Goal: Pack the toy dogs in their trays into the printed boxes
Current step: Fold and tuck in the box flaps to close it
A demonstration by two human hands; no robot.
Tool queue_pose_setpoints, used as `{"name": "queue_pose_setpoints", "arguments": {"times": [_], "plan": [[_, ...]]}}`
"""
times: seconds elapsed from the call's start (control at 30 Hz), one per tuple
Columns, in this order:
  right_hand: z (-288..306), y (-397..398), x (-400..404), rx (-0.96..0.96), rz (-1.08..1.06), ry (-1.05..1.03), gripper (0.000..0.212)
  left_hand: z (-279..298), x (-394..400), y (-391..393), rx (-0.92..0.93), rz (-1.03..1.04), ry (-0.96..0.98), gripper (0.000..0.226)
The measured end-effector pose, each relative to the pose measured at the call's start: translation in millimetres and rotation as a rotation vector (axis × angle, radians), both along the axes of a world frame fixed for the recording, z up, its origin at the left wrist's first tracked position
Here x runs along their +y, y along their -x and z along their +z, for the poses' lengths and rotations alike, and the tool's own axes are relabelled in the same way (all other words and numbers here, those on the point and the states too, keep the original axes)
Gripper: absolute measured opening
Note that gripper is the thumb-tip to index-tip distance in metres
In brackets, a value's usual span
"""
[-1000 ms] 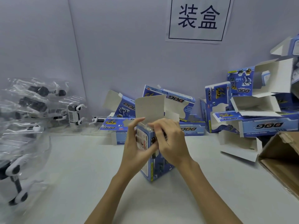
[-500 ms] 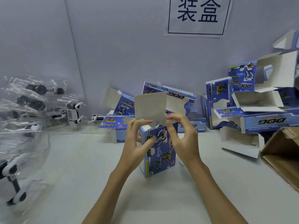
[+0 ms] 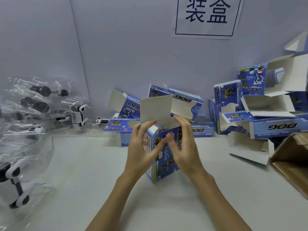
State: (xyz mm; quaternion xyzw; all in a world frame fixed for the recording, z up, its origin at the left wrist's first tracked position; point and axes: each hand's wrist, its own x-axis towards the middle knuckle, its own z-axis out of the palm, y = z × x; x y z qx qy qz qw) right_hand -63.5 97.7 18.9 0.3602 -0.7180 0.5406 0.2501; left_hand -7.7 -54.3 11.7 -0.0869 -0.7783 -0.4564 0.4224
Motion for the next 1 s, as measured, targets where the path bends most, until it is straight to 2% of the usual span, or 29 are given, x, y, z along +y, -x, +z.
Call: {"name": "queue_pose_setpoints", "arguments": {"times": [0.1,0.13,0.2,0.27,0.37,0.47,0.53,0.57,0.63,0.67,0.73,0.83,0.93,1.0], "plan": [[1.4,-16.8,-13.6,-0.171,0.013,0.066,0.111,-3.7,1.1,-4.6,0.039,0.05,0.146,0.076],[4.7,-19.8,-16.7,-0.206,0.013,0.084,0.121,-4.4,0.7,-6.8,0.037,0.028,0.156,0.08],[10.5,-21.3,-19.0,-0.258,0.034,0.098,0.126,-5.5,-1.3,-10.1,0.007,-0.016,0.116,0.085],[11.4,-18.1,-16.2,-0.256,0.023,0.115,0.118,-5.0,-3.0,-11.9,-0.014,-0.072,0.049,0.081],[13.6,-12.8,-6.7,-0.225,0.023,0.219,0.094,-2.2,2.8,-13.2,-0.031,-0.167,-0.103,0.071],[14.9,-6.0,8.1,-0.267,0.206,0.371,0.069,5.2,9.8,-8.9,-0.038,-0.116,-0.17,0.045],[16.9,-3.4,18.2,-0.412,0.404,0.46,0.057,11.1,11.9,-9.3,-0.134,-0.158,-0.223,0.053],[16.7,-4.9,22.2,-0.537,0.492,0.502,0.052,13.2,11.8,-10.7,-0.217,-0.229,-0.314,0.057],[17.5,-7.9,23.2,-0.742,0.552,0.498,0.045,13.9,8.3,-11.7,-0.351,-0.431,-0.501,0.044],[16.4,-7.9,21.0,-0.777,0.554,0.466,0.045,13.3,5.9,-12.3,-0.378,-0.477,-0.557,0.036],[16.0,-4.2,16.0,-0.724,0.55,0.434,0.042,13.5,2.5,-14.1,-0.373,-0.458,-0.628,0.037],[18.2,0.9,13.1,-0.448,0.368,0.402,0.032,13.5,2.8,-13.4,-0.255,-0.342,-0.608,0.064],[15.2,-3.1,9.3,-0.342,0.256,0.348,0.032,11.4,9.6,-11.2,-0.133,-0.292,-0.49,0.06],[12.1,-8.8,5.5,-0.313,0.22,0.306,0.039,9.3,14.4,-10.2,-0.115,-0.309,-0.471,0.06]]}}
